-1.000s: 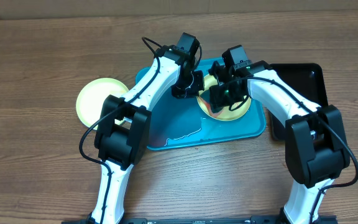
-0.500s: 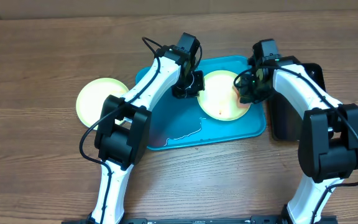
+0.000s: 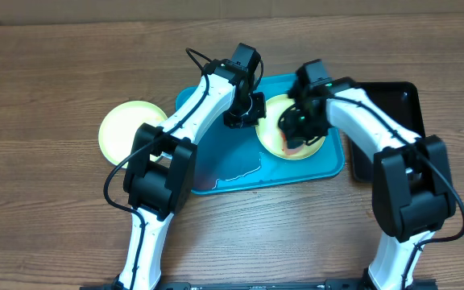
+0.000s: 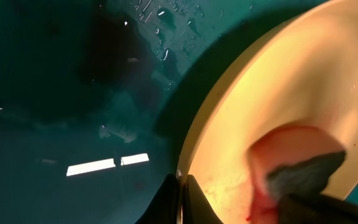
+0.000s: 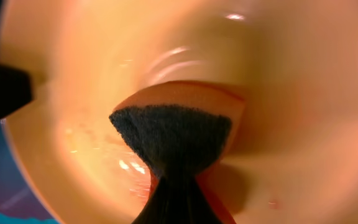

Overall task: Clean dirty plates on tray and stack at the side
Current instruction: 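Scrub the red smear on the yellow plate with the sponge in the right gripper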

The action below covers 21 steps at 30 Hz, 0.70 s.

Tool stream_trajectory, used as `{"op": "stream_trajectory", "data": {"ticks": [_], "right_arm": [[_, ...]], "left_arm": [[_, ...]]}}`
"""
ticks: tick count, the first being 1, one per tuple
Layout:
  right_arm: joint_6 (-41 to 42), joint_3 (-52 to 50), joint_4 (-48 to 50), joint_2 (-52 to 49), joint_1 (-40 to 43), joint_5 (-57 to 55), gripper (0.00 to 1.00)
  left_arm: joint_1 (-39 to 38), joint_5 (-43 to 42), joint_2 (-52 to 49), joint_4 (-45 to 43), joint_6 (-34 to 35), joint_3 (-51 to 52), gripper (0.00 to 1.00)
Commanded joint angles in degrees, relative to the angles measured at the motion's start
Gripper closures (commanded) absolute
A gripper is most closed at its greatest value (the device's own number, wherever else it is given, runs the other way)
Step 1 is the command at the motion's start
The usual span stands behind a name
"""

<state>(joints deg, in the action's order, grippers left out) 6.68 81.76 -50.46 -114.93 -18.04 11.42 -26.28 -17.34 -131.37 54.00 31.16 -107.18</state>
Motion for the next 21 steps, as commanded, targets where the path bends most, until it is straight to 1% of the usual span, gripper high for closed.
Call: {"op": "stream_trajectory", "data": {"ticks": [1, 4, 8, 11, 16, 21], "right_arm": [[-1.0, 1.5, 1.6, -0.4, -0.7, 1.3, 0.96], [-0.5, 1.5, 4.3, -0.4, -0.3, 1.2, 0.96], [4.0, 1.5, 8.9, -0.4, 2.0, -1.4, 0.96], [6.4, 1.5, 10.4, -0.4, 4.3, -3.9, 0.96], [8.0, 1.5, 7.7, -0.7, 6.5, -9.0, 0.96], [8.0, 1.2, 2.5, -1.9, 6.5, -9.8, 0.96]], "left_arm": [[-0.2, -0.2, 2.4, -0.3, -0.8, -0.5, 0.96], [-0.2, -0.2, 2.4, -0.3, -1.2, -0.5, 0.96], [-0.2, -0.2, 2.4, -0.2, -1.4, -0.5, 0.96], [-0.2, -0.2, 2.4, 0.1, -1.4, -0.5, 0.96], [-0.2, -0.2, 2.4, 0.1, -1.4, -0.5, 0.96], [-0.2, -0.1, 2.4, -0.3, -1.4, -0.5, 0.96]]}}
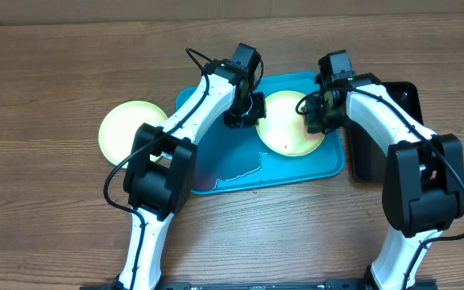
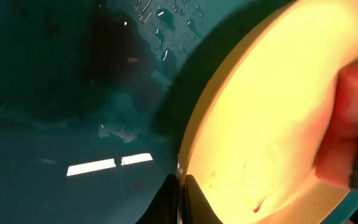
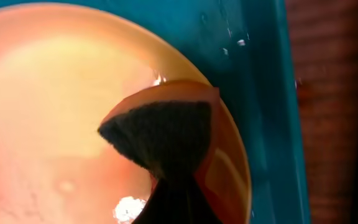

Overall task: Clean dirty plates on tray and stack at the side
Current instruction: 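Scrub the red smear on the yellow plate with the sponge in the right gripper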

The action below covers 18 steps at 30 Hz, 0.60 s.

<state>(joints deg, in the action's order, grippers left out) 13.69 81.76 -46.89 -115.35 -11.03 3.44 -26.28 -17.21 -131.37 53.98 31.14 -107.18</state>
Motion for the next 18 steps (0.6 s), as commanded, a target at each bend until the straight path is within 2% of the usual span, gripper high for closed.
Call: {"op": "stream_trajectory", "data": {"ticks": [1, 13, 18], "right_arm": [[0.9, 0.8, -1.7, -1.5, -0.7, -1.5, 0.96], [-13.7, -2.3, -2.6, -1.5, -7.2, 15.0, 0.96], [-15.0, -2.2, -2.5, -1.4, -7.9, 18.5, 0.96]], "left_arm": [[-0.2, -0.2, 2.4, -0.3, -1.4, -0.5, 0.96], [-0.2, -0.2, 2.4, -0.7, -1.4, -0.5, 0.96], [-0.2, -0.3, 2.4, -0.7, -1.4, -0.5, 0.96]]}}
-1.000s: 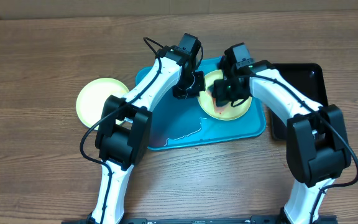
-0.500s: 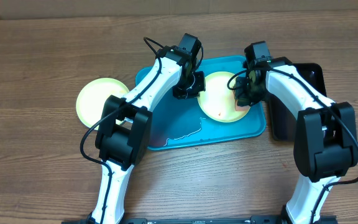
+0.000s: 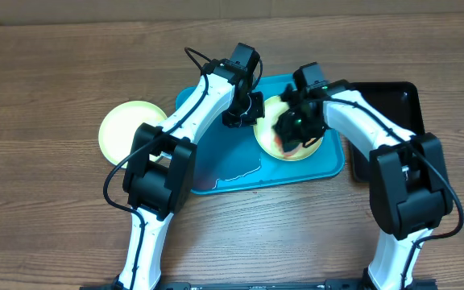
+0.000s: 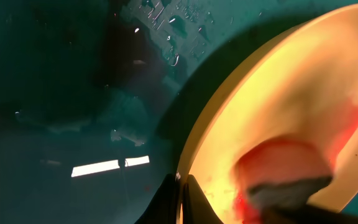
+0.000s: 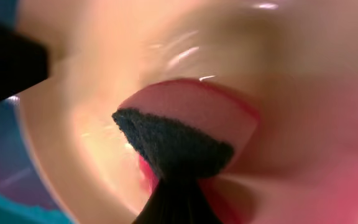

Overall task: Clean dirty plates on tray and stack at the side
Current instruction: 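Scrub the red smear on the yellow plate with the sponge in the right gripper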

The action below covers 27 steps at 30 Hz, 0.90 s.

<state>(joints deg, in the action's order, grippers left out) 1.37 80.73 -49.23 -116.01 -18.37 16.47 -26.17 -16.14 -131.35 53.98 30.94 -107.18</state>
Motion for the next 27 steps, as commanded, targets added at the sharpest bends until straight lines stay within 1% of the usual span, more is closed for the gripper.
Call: {"op": "stream_trajectory", "data": {"ticks": [1, 3, 9, 13, 16, 20, 22, 25, 27], "right_arm": [[-2.7, -1.2, -0.1, -0.7, -0.4, 5.7, 0.96], [-2.6, -1.2, 0.6, -0.7, 0.3, 6.2, 0.96], [2.4, -1.2, 7.3, -0.7, 4.4, 6.1, 0.96], [9.2, -1.2, 11.9, -1.2, 6.4, -3.0, 0.96], [10.9, -1.2, 13.0, -2.0, 7.0, -7.2, 0.96], [13.8, -1.2, 9.8, -3.2, 7.2, -12.2, 0.96], [13.9, -1.2, 7.0, -3.2, 7.2, -12.2, 0.96], [13.0, -1.2, 2.0, -2.9, 7.1, -7.5, 0.96], [9.5, -1.2, -1.2, -2.9, 6.8, -2.1, 0.96]], "left_arm": [[-0.3, -1.4, 2.4, -0.7, -1.2, -0.5, 0.96], [-0.3, -1.4, 2.4, -0.7, -1.2, -0.5, 0.96], [-0.3, -1.4, 2.4, -0.7, -1.2, -0.5, 0.96], [-0.3, -1.4, 2.4, -0.7, -1.2, -0.5, 0.96], [-0.3, -1.4, 2.4, -0.7, -1.2, -0.5, 0.96], [-0.3, -1.4, 2.4, -0.7, -1.2, -0.5, 0.96], [-0.3, -1.4, 2.4, -0.7, -1.2, -0.5, 0.96], [-0.3, -1.4, 2.4, -0.6, -1.2, -0.5, 0.96], [-0.3, -1.4, 2.4, -0.5, -1.2, -0.5, 0.96]]}}
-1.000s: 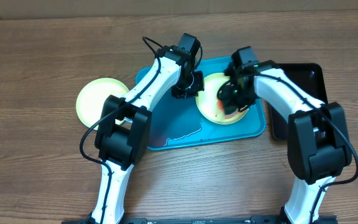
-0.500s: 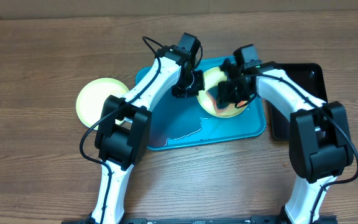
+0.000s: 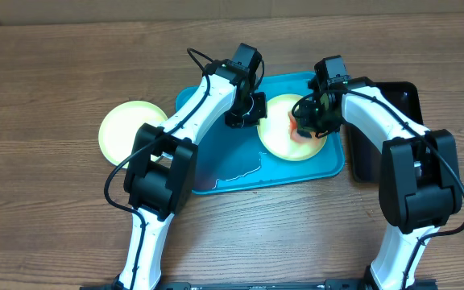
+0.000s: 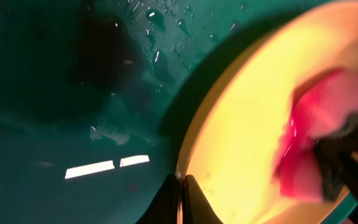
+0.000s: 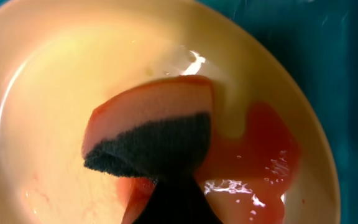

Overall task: Clean dirty plates on tray and stack at the side
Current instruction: 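Scrub the red smear on the yellow plate with the sponge in the right gripper, then keep scrubbing the plate with the right gripper's sponge while left holds it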

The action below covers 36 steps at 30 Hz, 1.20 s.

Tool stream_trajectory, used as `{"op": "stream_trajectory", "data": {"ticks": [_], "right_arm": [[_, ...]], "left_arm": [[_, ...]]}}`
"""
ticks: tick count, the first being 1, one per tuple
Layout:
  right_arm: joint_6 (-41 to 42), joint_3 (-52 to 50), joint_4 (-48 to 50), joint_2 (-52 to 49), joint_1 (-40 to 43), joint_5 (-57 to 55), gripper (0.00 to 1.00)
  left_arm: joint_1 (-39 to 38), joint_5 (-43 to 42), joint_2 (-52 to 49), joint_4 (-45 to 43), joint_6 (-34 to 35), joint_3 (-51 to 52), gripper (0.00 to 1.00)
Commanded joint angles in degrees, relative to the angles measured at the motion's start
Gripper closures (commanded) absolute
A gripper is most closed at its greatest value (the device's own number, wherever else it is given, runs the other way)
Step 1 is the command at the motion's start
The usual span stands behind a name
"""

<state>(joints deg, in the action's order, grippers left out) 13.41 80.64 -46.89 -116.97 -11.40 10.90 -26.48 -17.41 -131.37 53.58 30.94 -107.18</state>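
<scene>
A pale yellow plate (image 3: 279,138) lies on the wet teal tray (image 3: 216,165), smeared with red liquid (image 5: 267,155). My left gripper (image 4: 179,182) is shut on the plate's left rim (image 4: 188,140), pinning it. My right gripper (image 5: 166,199) is shut on an orange sponge with a dark scrub side (image 5: 148,130), pressed into the plate's right half (image 3: 303,125). A second pale plate (image 3: 127,129) sits on the wooden table left of the tray.
A black tray (image 3: 393,129) lies right of the teal one, under my right arm. Water drops and a puddle (image 3: 240,171) cover the teal tray's surface. Bare wooden table (image 3: 55,225) surrounds both trays.
My right gripper and the sponge have shifted from the plate's left-centre to its right half. Red liquid now pools on the plate beside the sponge. The left gripper still pinches the rim.
The sponge was first at the plate's lower middle, then at its right edge by the tray rim, then back at the left-centre with red smears showing, and now on the right half. My left gripper has stayed shut on the plate's left rim throughout.
</scene>
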Motion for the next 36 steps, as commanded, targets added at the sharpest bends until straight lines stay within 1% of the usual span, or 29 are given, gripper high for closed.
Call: {"op": "stream_trajectory", "data": {"ticks": [1, 4, 9, 14, 18, 21, 26, 31, 36], "right_arm": [[-4.5, -1.1, -4.7, -2.0, -0.3, 5.8, 0.96], [-10.5, -1.1, -7.1, -2.0, -1.1, 11.0, 0.96], [-16.6, -0.9, -7.7, -2.0, -3.2, 14.0, 0.96], [-18.3, 0.6, -7.1, -2.0, -5.3, 14.4, 0.96], [-18.3, 2.0, -4.3, -2.0, -5.5, 14.3, 0.96], [-16.0, 2.1, -0.3, -2.0, -5.2, 13.7, 0.96], [-8.4, 2.1, 4.5, -2.0, -4.1, 5.7, 0.96], [-2.0, 2.1, 4.8, -2.0, -2.2, -1.5, 0.96], [-1.1, 2.1, 3.1, -2.0, -0.4, 0.2, 0.96]], "left_arm": [[0.0, -0.1, 2.4, -0.1, -1.2, -0.5, 0.96], [0.0, -0.1, 2.4, -0.1, -1.2, -0.5, 0.96], [0.0, -0.2, 2.4, -0.1, -1.2, -0.5, 0.96], [0.0, -0.2, 2.4, 0.0, -1.2, -0.5, 0.96], [0.0, -0.2, 2.4, 0.0, -1.2, -0.5, 0.96], [0.0, -0.2, 2.4, 0.2, -1.2, -0.5, 0.96], [0.0, -0.1, 2.4, 0.5, -1.2, -0.5, 0.96], [0.0, 0.0, 2.4, 0.5, -1.2, -0.5, 0.96], [0.0, 1.3, 2.4, 0.2, -1.2, -0.5, 0.96]]}}
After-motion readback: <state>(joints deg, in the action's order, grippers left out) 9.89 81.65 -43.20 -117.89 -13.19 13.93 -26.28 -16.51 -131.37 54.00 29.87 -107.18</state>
